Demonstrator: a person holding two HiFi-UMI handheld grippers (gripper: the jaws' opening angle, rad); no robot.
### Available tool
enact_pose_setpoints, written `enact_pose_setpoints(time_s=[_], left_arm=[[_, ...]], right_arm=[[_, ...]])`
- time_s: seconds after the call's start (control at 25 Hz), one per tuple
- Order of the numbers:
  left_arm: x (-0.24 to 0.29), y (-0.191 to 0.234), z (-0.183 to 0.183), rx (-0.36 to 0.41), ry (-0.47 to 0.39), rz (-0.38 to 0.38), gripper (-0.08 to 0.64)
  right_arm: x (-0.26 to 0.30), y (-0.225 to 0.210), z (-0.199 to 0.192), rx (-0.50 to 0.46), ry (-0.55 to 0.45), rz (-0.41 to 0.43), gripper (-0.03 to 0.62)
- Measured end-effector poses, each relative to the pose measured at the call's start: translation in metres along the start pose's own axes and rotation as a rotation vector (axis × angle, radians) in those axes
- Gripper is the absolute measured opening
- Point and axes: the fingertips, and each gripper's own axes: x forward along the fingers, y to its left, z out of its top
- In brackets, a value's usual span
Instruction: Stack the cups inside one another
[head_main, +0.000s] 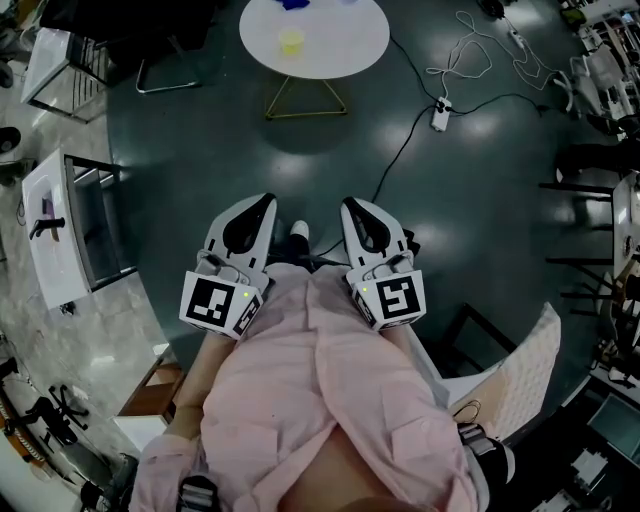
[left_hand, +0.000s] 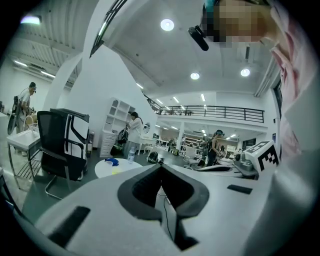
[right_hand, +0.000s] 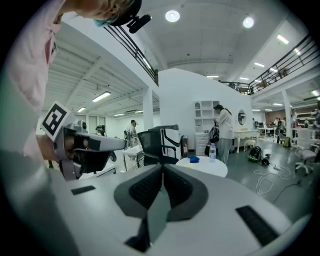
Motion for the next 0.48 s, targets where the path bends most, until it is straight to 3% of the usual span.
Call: enact_pose_setpoints(time_s=[0.2,0.48], left_arm=[[-0.003,0.0,-0.002,0.004,-0.002,0.002,0.009],[0.0,0.003,-0.003,0.029,0.018,0.0,0.009]], right_arm=[[0.001,0.005,-0.007,-0.004,0.001,0.034,0.035],[0.005,0.001,-0.011,0.03,0.028,0.019,0.035]])
